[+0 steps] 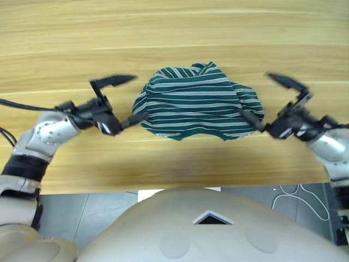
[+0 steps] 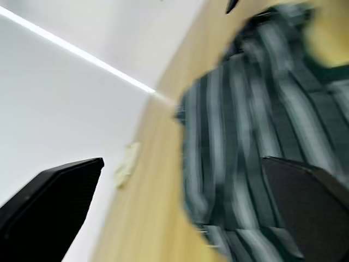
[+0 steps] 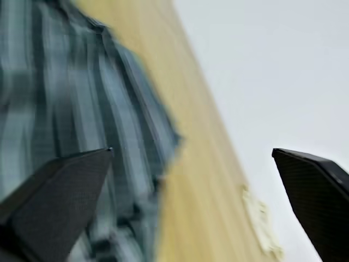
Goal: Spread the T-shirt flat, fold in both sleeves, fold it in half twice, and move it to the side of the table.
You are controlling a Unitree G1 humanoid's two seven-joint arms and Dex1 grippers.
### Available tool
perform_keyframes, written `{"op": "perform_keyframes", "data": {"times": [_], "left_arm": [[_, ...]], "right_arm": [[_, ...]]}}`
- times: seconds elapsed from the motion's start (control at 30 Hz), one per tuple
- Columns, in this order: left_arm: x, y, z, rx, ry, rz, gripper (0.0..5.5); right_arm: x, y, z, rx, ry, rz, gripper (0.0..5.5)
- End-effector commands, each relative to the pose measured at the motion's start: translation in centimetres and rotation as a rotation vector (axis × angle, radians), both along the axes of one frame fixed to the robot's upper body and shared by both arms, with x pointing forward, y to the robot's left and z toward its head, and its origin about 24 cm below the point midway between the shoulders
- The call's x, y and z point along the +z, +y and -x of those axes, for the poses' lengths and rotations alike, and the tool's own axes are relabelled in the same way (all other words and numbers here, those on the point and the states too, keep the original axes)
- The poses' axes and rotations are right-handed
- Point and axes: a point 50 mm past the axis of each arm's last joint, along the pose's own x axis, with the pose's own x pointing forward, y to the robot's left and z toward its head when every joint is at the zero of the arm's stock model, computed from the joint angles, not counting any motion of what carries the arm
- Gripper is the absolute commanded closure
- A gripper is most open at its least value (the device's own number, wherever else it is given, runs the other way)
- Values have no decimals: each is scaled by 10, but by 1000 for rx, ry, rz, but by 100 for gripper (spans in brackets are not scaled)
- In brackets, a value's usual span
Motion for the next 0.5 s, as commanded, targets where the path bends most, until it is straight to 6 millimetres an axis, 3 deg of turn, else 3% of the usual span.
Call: {"op": "perform_keyframes", "data": {"times": [0.03, 0.23, 0.5], "left_arm": [[-6, 2, 22, -70, 79, -115, 12], [-9, 1, 22, -49, 86, -138, 12], [-21, 5, 16, 4, 62, -245, 26]], "right_arm": [[-3, -5, 16, 45, 121, 153, 10], [-17, -11, 24, 18, 231, 267, 10], [-36, -22, 17, -102, 278, 389, 10]]}}
